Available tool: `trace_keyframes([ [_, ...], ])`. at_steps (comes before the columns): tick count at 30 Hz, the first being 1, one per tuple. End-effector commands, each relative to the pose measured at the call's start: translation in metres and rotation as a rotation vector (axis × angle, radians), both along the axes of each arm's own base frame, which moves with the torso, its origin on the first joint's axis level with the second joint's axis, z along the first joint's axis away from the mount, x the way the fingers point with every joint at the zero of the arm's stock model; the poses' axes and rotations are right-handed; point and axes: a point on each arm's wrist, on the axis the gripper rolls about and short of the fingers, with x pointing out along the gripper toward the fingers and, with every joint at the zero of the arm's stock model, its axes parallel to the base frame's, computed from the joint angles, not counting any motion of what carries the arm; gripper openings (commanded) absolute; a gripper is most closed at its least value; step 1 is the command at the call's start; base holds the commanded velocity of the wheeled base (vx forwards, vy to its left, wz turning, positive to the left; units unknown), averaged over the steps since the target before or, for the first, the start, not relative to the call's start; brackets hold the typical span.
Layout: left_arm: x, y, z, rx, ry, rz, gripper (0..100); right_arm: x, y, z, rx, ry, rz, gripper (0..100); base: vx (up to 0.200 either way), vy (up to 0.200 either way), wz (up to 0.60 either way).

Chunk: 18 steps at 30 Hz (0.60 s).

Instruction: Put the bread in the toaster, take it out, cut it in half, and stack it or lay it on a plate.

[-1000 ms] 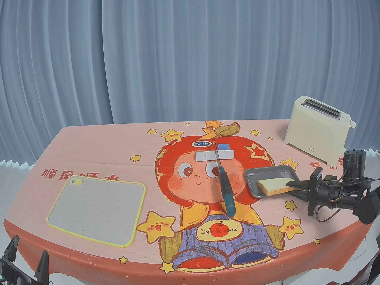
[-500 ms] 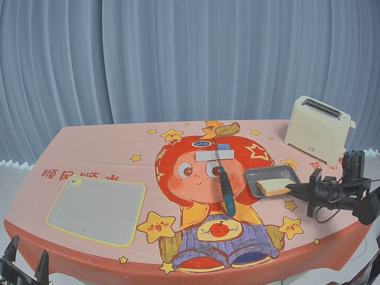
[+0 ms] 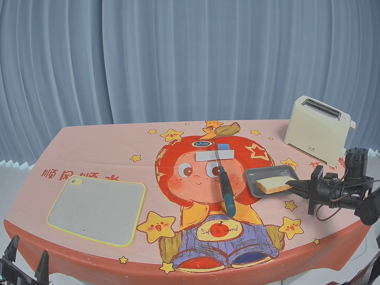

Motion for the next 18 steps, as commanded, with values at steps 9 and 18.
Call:
trace_keyframes([
  [9,0.000,0.000,-0.005,-0.001,0.001,0.000,100,-0.022,-0.002,0.043,-0.104,-0.288,0.076,0,0.000,0.000,0.00],
  [18,0.000,0.000,-0.005,-0.001,0.001,0.000,100,-0.036,0.005,0.057,-0.224,-0.461,0.177,0,0.000,0.000,0.00],
])
